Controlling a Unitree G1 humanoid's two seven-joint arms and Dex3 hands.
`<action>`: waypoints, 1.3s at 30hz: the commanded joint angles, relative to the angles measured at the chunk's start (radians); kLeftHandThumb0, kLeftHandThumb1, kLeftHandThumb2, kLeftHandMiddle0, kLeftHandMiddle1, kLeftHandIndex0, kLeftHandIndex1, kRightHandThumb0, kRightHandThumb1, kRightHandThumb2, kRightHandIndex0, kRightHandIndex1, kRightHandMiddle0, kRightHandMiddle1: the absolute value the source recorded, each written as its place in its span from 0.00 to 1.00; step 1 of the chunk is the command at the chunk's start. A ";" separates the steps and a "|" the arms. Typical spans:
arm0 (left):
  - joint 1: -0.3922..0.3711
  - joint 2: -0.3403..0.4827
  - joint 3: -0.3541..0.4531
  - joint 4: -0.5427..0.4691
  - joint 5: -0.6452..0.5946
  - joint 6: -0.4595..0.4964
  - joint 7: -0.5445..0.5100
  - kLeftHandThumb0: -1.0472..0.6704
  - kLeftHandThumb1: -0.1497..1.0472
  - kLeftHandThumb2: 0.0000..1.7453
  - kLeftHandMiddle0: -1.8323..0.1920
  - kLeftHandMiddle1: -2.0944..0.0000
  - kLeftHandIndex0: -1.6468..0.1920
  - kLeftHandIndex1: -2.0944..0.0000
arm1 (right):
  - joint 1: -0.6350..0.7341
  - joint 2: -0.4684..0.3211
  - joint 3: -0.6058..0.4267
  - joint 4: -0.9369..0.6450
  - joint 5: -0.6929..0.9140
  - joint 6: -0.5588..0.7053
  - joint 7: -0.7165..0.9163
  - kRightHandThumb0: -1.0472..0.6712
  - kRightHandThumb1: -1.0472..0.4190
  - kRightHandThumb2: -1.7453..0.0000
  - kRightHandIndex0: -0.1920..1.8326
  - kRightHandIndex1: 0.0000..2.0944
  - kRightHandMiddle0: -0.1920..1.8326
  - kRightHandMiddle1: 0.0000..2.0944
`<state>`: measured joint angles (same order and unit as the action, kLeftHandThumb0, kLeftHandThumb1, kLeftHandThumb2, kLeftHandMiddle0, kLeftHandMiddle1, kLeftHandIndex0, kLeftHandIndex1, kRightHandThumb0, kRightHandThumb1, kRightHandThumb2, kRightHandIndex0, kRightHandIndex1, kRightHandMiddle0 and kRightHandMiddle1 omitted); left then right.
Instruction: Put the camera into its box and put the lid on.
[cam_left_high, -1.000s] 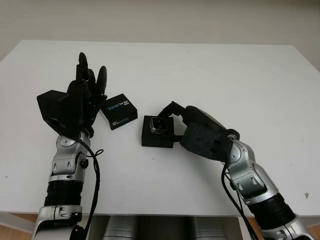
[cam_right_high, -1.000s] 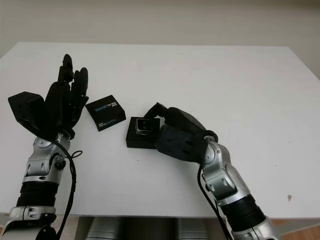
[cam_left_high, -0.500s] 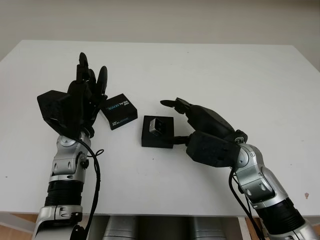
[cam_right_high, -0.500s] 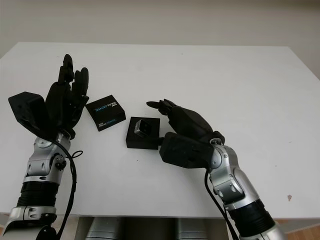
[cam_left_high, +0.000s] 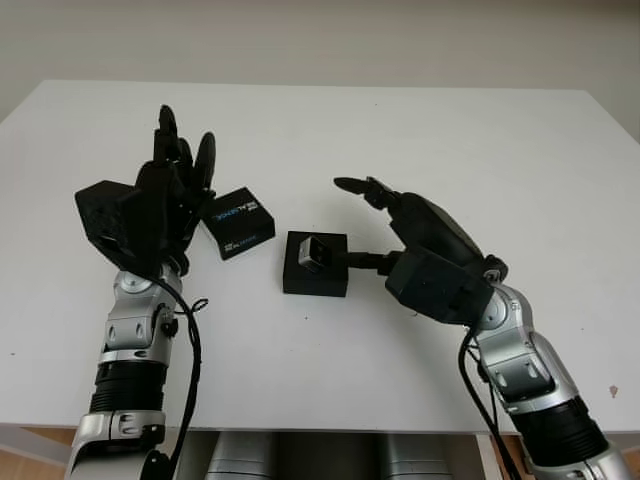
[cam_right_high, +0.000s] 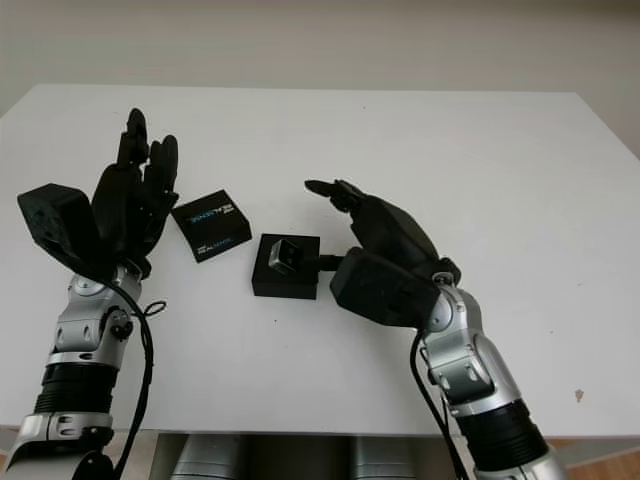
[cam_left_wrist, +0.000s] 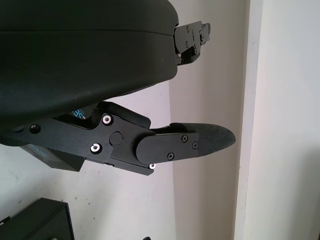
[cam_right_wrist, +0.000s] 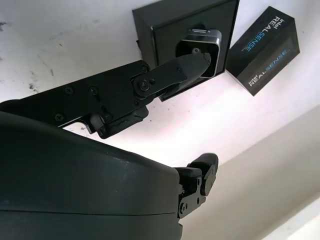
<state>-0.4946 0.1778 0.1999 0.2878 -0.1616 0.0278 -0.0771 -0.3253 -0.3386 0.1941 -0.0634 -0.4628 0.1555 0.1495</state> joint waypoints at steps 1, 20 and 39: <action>-0.001 -0.001 -0.001 -0.009 0.000 -0.002 0.001 0.23 1.00 0.26 1.00 0.99 1.00 0.99 | 0.009 0.011 -0.008 0.015 0.004 -0.026 -0.025 0.26 0.10 0.97 0.22 0.05 0.22 0.29; 0.021 0.001 0.006 -0.030 -0.007 0.001 0.000 0.24 1.00 0.25 1.00 1.00 1.00 1.00 | 0.035 0.063 0.058 0.103 -0.040 -0.125 -0.119 0.25 0.14 0.97 0.25 0.04 0.22 0.39; 0.032 0.006 0.003 -0.049 -0.004 0.019 -0.001 0.24 1.00 0.24 1.00 1.00 1.00 1.00 | -0.011 0.132 0.074 0.245 -0.070 -0.162 -0.235 0.24 0.12 0.97 0.27 0.05 0.21 0.50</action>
<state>-0.4645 0.1787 0.2018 0.2581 -0.1649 0.0448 -0.0771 -0.3149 -0.2161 0.2703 0.1678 -0.5315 -0.0037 -0.0747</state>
